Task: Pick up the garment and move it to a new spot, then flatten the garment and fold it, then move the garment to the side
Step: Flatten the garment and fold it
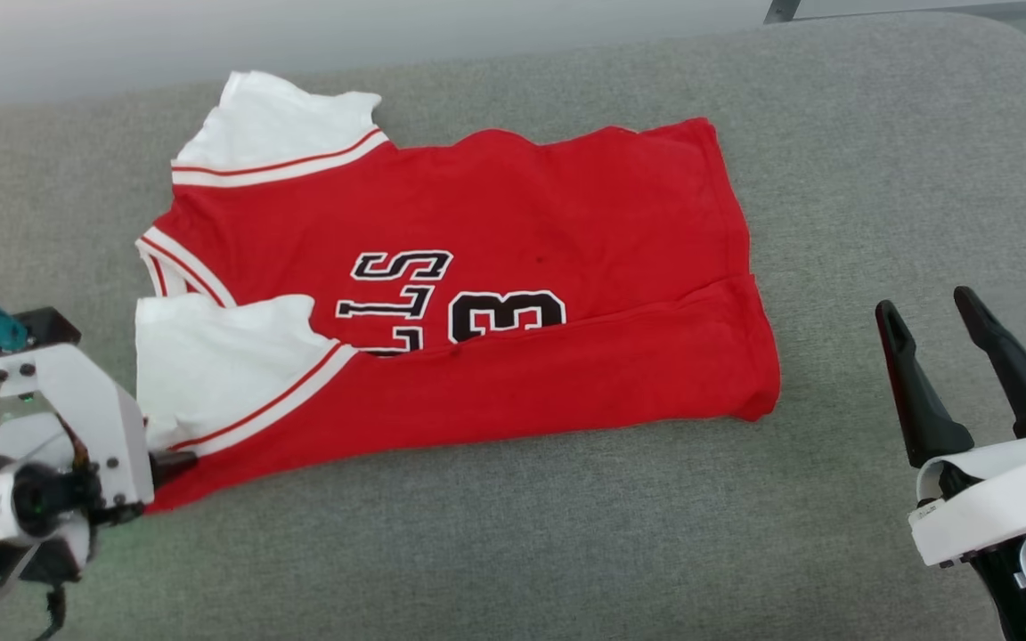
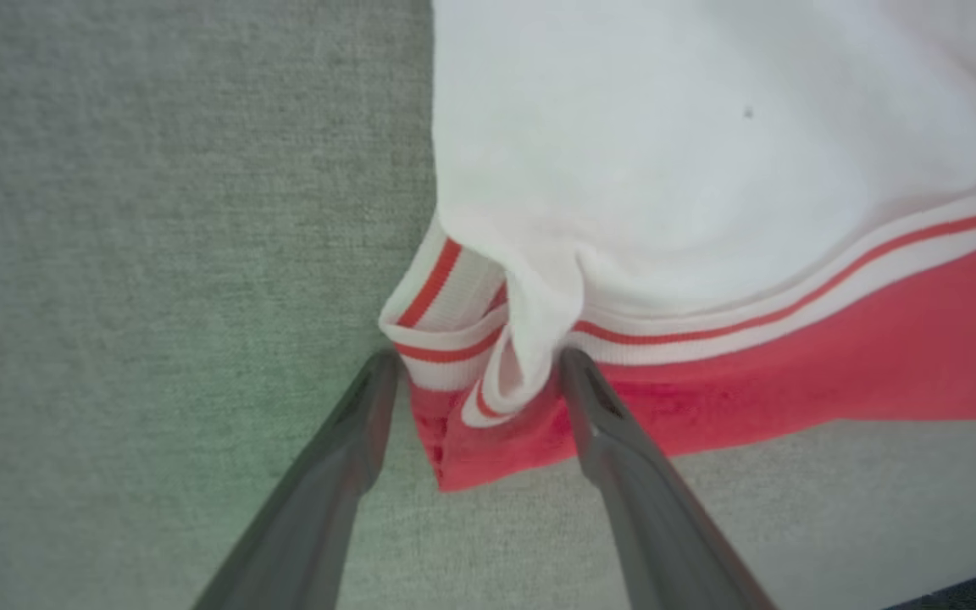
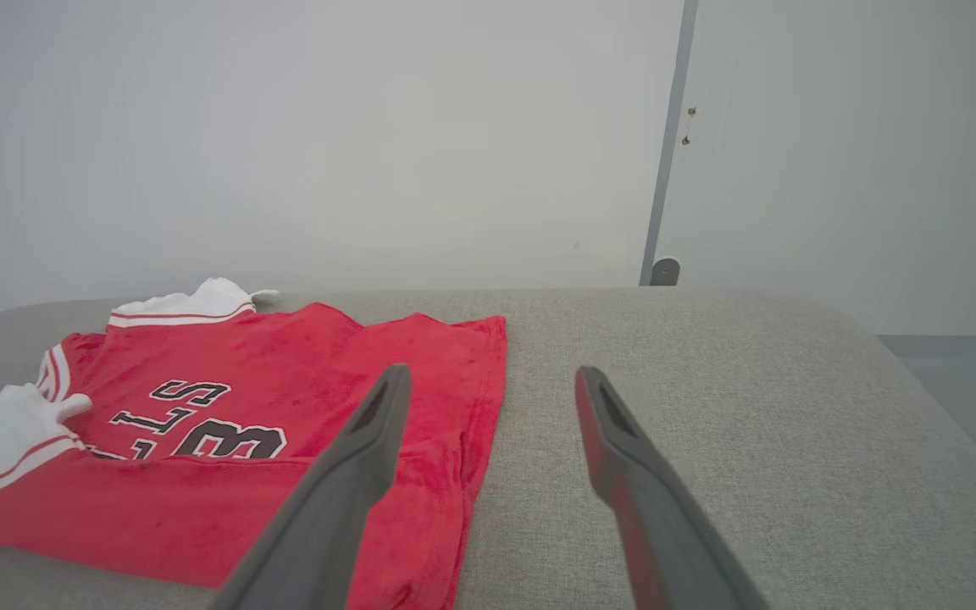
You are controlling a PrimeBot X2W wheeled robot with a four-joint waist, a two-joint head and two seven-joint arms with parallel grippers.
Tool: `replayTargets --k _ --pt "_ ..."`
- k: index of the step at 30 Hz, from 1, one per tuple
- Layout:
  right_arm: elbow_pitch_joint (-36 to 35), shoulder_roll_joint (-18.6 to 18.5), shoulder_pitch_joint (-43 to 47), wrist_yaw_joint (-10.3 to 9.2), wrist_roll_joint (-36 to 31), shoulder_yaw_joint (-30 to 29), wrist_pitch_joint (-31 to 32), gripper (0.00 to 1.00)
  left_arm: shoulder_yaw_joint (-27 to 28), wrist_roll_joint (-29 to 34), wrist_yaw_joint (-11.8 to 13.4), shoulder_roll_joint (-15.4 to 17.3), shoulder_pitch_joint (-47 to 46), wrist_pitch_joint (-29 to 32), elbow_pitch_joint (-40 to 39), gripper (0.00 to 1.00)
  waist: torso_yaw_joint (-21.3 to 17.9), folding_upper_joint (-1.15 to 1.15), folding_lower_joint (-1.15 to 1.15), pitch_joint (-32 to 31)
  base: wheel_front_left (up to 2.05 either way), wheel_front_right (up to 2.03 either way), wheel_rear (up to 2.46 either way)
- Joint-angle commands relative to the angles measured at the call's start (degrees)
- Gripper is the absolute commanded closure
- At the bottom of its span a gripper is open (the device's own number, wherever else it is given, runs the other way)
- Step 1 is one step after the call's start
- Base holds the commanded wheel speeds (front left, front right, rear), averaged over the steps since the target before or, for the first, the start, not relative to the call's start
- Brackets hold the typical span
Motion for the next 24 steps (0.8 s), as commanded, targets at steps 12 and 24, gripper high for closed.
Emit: replayTargets --k 12,24 --pt "2.32 0.62 -0.1 -0.05 2.85 0.09 12.43 0.0 0.52 -2.08 -2.2 -3.57 0.08 -0.44 2.48 1.0 1.41 0.0 0.0 1.43 0.0 0.0 0.0" --pt "12.59 -0.58 -6.09 -0.05 2.53 0.54 22.68 0.0 0.17 -0.44 -1.52 -7.79 -2.93 -1.3 0.52 1.0 5.39 0.0 0.0 4.33 0.0 0.0 0.0"
